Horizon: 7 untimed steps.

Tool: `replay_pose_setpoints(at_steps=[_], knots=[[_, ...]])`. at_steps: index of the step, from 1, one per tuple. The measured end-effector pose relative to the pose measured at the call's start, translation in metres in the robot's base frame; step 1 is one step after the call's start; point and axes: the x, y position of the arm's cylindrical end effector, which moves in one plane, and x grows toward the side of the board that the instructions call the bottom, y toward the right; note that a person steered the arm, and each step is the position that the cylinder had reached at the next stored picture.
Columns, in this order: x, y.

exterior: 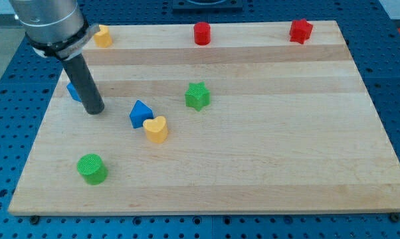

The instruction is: Move the blue triangle below the red star

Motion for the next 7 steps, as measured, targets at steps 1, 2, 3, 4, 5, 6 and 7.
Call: replay_pose_setpoints(at_steps=[1, 2, 3, 4, 5, 6, 7], knots=[[0.011, 0.043], [0.016, 0.09], [0.016, 0.134], [0.021, 0.181], [0.04, 0.223], [0.053, 0.261], [0.055, 0.293]])
